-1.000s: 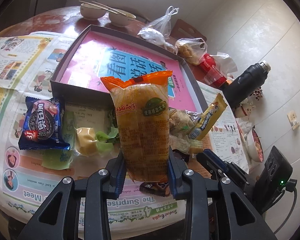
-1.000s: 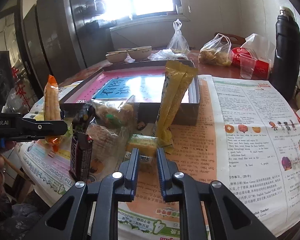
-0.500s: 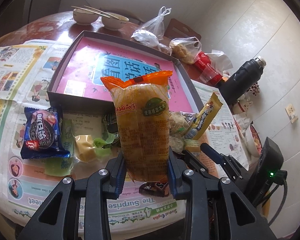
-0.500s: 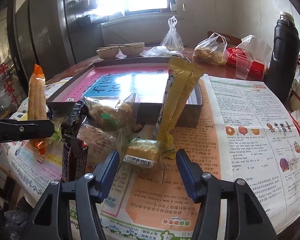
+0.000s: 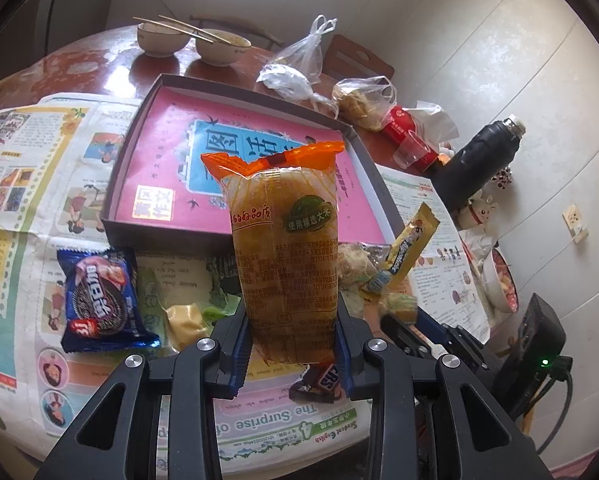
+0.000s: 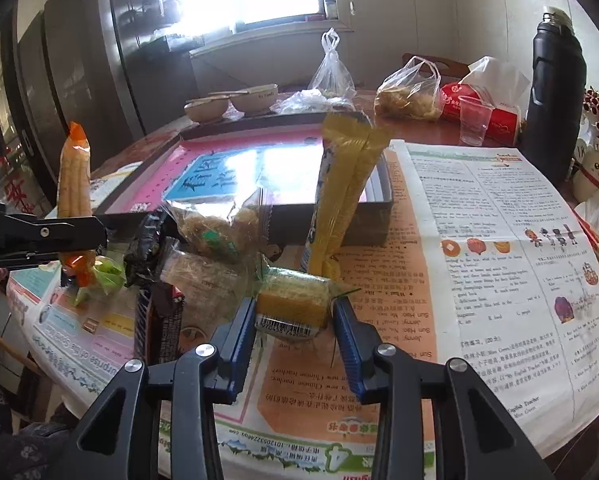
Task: Organize snacks
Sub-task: 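Lift the corn snack bag with the left gripper while the right carries the cake packet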
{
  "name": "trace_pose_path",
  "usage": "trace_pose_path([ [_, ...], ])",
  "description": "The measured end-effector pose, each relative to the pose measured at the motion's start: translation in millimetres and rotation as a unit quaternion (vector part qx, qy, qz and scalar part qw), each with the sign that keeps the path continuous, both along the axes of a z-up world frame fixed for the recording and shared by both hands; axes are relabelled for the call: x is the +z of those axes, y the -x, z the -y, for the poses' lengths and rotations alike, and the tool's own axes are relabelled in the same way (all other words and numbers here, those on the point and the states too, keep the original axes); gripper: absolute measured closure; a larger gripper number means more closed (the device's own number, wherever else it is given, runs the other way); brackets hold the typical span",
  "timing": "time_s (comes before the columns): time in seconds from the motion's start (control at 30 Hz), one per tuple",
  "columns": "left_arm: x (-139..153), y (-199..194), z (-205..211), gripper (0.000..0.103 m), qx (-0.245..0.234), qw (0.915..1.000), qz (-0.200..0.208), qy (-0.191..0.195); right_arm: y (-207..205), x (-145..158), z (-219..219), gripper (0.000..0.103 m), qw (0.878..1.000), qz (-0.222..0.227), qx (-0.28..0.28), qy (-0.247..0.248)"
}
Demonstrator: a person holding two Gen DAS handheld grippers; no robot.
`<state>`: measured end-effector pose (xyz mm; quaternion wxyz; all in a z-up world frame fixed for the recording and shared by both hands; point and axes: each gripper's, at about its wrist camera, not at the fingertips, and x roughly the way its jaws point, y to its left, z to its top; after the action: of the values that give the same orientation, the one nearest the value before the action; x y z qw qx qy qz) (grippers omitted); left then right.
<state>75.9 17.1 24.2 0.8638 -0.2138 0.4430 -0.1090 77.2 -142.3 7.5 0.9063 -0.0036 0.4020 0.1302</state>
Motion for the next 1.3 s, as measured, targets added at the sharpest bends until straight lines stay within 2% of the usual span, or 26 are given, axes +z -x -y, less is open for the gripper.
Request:
trace_pose_path([
  [0.23, 13.6, -6.3, -16.3, 0.067, 0.01, 0.9999, 0.011, -0.001, -3.1, 31.0, -3.1, 0.063, 0.999, 0.027, 0.002, -0.027],
  [0.57, 24.2, -35.0, -33.9, 0.067, 0.028, 0.9995, 0.012, -0.003, -44.0, 62.5, -27.3, 0.063, 0.998, 0.048, 0.023, -0.044],
  [0.93, 9.2, -72.3, -43.8, 0.067, 0.042, 0.999, -0.017, -0.008, -90.0, 51.8, -42.6, 0.063, 0.998, 0.021, 0.034, -0.042],
  [1.3, -14.2, -91.7, -37.6, 0.067, 0.029, 0.998, -0.053, -0.021, -112.1, 24.6, -51.5, 0.063, 0.998, -0.039, 0.043, -0.035],
])
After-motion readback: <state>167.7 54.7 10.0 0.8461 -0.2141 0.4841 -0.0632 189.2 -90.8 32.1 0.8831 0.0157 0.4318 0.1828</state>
